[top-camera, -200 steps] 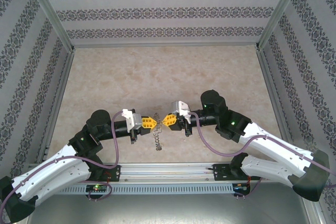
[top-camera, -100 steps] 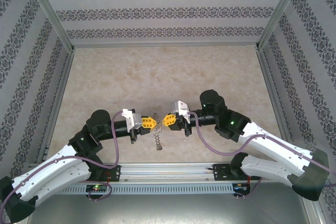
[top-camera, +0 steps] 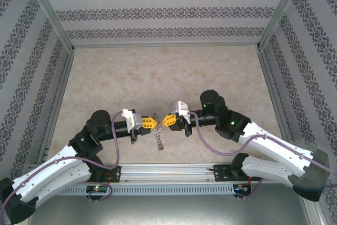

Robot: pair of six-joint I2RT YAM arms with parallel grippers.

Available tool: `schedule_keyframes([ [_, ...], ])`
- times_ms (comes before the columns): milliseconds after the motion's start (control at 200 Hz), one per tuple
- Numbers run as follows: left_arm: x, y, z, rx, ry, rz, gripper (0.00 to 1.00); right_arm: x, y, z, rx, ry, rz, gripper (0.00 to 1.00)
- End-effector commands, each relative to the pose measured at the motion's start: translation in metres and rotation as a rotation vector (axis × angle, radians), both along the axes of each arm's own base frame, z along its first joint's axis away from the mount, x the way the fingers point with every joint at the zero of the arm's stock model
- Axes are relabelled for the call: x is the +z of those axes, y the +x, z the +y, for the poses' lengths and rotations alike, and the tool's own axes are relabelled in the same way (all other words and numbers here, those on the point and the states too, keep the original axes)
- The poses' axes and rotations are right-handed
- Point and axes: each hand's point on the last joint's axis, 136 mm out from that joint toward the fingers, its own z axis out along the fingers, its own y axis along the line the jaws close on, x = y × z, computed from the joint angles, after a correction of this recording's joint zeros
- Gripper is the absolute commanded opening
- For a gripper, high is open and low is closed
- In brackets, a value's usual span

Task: Put the keys on the keyring

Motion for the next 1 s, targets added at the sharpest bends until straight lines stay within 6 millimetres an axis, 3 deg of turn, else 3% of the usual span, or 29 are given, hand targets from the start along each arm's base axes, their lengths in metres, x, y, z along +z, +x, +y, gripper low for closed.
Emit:
schedule_keyframes([
  [0, 0.0218, -0.005, -0.0009, -0.033, -0.06, -0.081, 0.0, 0.0127, -0.0077, 0.0058, 0.05, 0.03, -0.009, 0.0],
  [999, 0.0218, -0.0037, -0.0037, -0.04, -0.049, -0.068, 0.0, 0.0136, -0.0137, 0.0045, 0.074, 0.018, -0.023, 0.0],
])
